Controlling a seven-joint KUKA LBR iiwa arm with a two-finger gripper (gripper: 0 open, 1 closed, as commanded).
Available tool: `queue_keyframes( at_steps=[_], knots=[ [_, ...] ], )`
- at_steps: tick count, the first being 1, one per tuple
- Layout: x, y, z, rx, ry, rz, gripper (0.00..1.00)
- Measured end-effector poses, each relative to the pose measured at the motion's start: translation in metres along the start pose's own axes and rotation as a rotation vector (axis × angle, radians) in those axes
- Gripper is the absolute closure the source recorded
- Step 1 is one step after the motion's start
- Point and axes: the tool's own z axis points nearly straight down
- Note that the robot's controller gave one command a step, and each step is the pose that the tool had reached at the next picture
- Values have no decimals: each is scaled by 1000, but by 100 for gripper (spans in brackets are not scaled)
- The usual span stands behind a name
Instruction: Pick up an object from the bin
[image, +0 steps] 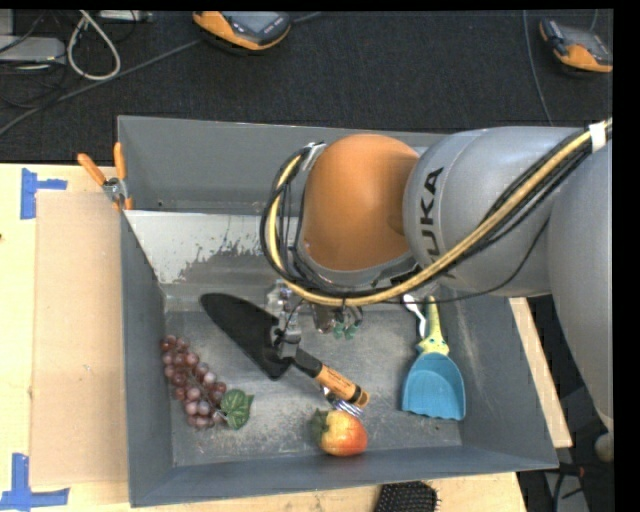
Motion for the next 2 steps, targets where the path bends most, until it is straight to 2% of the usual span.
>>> queue_keyframes(
  at_steps=[1, 2],
  knots=[
    [1, 0, -20, 1, 6, 2, 100],
    [0, 0, -47, 0, 2, 2, 100]
  ],
)
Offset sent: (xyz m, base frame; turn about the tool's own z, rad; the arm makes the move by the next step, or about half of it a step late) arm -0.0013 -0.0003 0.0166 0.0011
